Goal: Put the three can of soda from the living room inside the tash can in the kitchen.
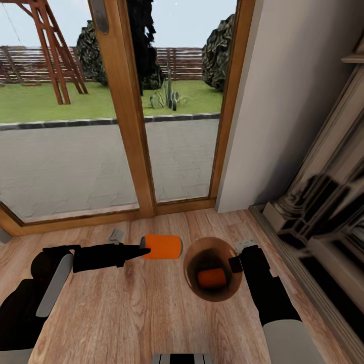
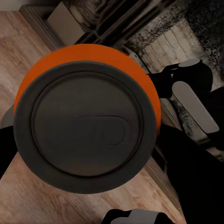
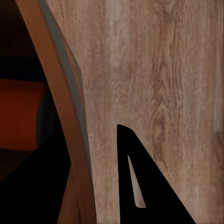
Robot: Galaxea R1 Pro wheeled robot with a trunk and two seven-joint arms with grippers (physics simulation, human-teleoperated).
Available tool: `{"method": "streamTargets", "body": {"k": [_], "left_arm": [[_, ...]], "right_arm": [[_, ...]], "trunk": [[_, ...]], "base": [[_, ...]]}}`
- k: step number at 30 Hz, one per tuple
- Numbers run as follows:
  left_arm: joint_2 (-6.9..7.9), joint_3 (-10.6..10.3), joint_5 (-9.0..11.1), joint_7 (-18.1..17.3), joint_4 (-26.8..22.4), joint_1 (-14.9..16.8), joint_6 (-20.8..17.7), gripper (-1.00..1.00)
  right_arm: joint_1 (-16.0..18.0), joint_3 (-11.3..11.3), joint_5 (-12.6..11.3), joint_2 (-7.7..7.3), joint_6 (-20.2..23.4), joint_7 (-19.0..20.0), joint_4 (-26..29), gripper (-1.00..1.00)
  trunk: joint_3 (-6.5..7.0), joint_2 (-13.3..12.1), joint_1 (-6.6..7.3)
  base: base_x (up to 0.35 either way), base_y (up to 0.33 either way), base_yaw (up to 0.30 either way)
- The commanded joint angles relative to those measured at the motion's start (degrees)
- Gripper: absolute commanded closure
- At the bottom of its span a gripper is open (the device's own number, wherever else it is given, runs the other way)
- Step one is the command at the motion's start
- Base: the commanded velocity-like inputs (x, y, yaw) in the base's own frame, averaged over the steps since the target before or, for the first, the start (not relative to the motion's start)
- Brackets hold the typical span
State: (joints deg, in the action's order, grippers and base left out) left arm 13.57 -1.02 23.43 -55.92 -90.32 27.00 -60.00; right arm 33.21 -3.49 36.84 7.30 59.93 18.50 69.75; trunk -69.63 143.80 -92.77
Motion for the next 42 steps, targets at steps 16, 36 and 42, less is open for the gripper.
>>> {"method": "streamTargets", "body": {"k": [16, 36, 42], "left_arm": [[0.34, -0.03, 1.80, -1.89, 0.20, -0.23, 0.00, 1.00], [-3.09, -8.69, 10.19, -2.93, 0.99, 0.28, 0.00, 1.00], [-5.70, -12.71, 10.06, 4.40, 1.02, 0.47, 0.00, 1.00]], "right_arm": [[0.02, 0.98, 3.71, 0.32, 0.07, -0.03, -0.04, 1.00], [0.37, 1.64, -2.16, 0.51, 0.07, -0.04, 0.03, 1.00], [0.39, 1.64, -2.12, 0.55, 0.07, -0.04, 0.04, 1.00]], "trunk": [[0.01, 0.00, 0.01], [0.01, 0.00, 0.01], [0.01, 0.00, 0.01]], "base": [[0.000, 0.000, 0.000], [0.000, 0.000, 0.000], [0.000, 0.000, 0.000]]}}
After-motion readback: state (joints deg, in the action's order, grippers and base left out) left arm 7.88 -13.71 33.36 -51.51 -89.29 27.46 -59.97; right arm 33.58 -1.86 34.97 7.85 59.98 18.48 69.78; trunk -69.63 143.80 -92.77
